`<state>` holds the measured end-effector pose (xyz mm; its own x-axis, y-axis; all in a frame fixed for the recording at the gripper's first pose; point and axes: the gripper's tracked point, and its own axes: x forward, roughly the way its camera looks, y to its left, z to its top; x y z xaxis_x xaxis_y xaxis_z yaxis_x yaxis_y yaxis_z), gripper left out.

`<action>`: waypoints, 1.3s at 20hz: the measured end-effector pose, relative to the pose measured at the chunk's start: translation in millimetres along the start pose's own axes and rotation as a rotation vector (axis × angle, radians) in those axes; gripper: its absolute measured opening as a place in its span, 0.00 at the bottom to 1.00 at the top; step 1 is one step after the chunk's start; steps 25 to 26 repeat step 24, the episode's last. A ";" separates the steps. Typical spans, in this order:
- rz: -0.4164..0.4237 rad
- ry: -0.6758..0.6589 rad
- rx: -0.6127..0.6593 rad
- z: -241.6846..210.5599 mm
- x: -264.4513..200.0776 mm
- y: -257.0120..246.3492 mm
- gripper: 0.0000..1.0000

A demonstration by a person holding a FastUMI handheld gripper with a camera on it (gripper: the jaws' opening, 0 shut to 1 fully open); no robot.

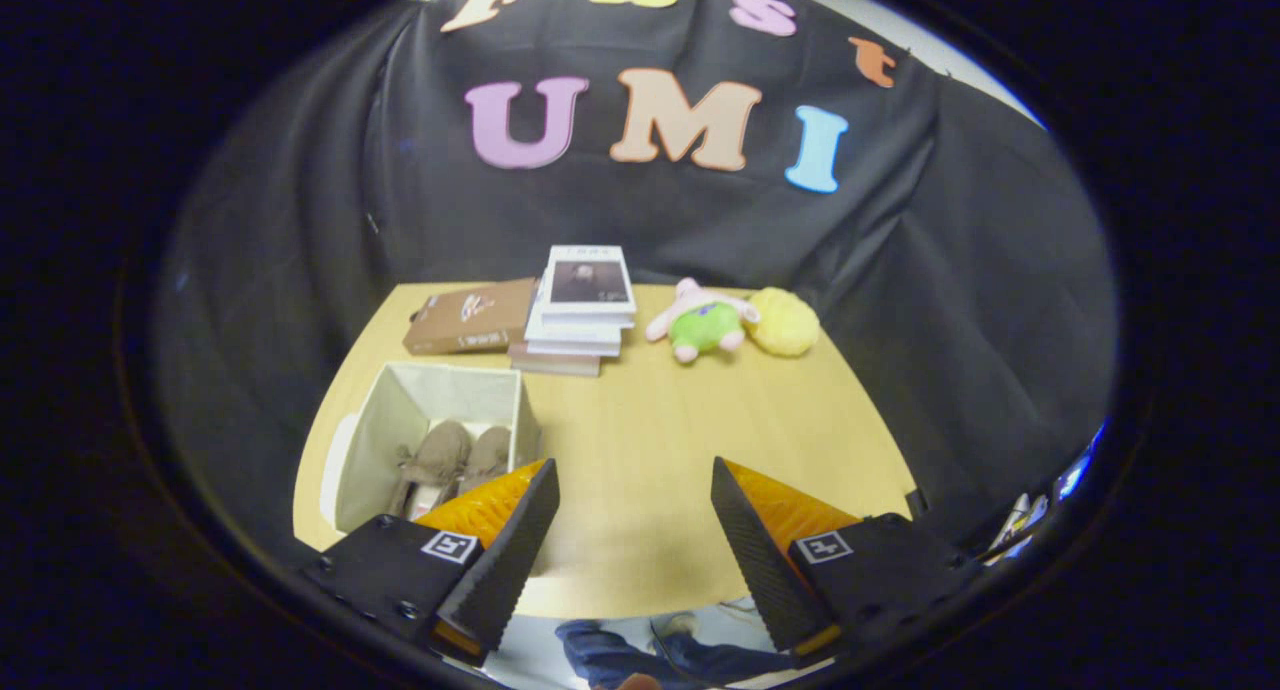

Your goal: Open the storage box then place both shoes into the box .Put the left shoe in first, then the right shoe, with the right side of both shoes facing outward in a uniform manner.

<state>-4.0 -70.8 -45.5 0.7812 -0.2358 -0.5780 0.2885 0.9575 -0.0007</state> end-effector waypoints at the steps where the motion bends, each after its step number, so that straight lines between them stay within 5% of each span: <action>1: 0.000 -0.041 0.017 10.3 -0.9 -13.1 0.99; 7: 0.044 -0.312 0.136 64.6 -11.4 -66.3 0.99; 13: 0.177 -0.612 0.174 103.5 -43.1 -68.4 0.99; 26: 0.207 -0.712 0.075 80.1 -65.4 -41.1 0.99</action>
